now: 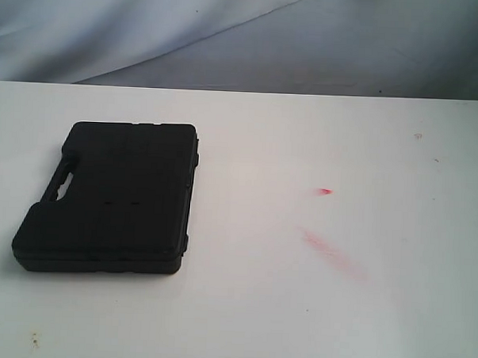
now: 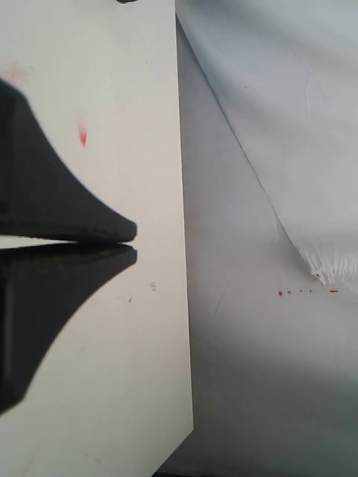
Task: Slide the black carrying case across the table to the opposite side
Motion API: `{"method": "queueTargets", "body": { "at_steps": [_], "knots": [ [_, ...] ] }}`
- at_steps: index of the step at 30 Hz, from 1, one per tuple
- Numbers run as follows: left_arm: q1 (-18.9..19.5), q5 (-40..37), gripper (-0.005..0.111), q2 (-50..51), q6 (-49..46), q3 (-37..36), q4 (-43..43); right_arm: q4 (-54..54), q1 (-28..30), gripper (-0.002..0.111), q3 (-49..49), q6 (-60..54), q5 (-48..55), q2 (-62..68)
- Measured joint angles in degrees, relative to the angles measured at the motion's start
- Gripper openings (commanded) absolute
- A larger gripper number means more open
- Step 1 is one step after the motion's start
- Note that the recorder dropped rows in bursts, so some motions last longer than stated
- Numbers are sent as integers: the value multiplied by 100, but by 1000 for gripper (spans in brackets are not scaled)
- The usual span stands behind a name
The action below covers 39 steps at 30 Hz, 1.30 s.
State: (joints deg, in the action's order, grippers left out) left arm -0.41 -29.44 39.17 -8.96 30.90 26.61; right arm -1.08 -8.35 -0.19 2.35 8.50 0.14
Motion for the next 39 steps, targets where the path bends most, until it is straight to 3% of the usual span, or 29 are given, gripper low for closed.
{"method": "queueTargets", "body": {
  "at_steps": [7, 12, 25, 33, 39],
  "knots": [
    [0, 74, 0, -155, 0, -479, 10, 0, 0, 0, 0, 0, 0, 0],
    [0, 523, 0, -827, 36, -1026, -83, 0, 0, 0, 0, 0, 0, 0],
    [0, 1309, 0, -2413, 199, -2105, -1879, 0, 0, 0, 0, 0, 0, 0],
    [0, 2399, 0, -2609, 1590, -2651, -3211, 0, 0, 0, 0, 0, 0, 0],
    [0, 2810, 0, -2609, 1871, -2952, -3570, 0, 0, 0, 0, 0, 0, 0]
  ]
}}
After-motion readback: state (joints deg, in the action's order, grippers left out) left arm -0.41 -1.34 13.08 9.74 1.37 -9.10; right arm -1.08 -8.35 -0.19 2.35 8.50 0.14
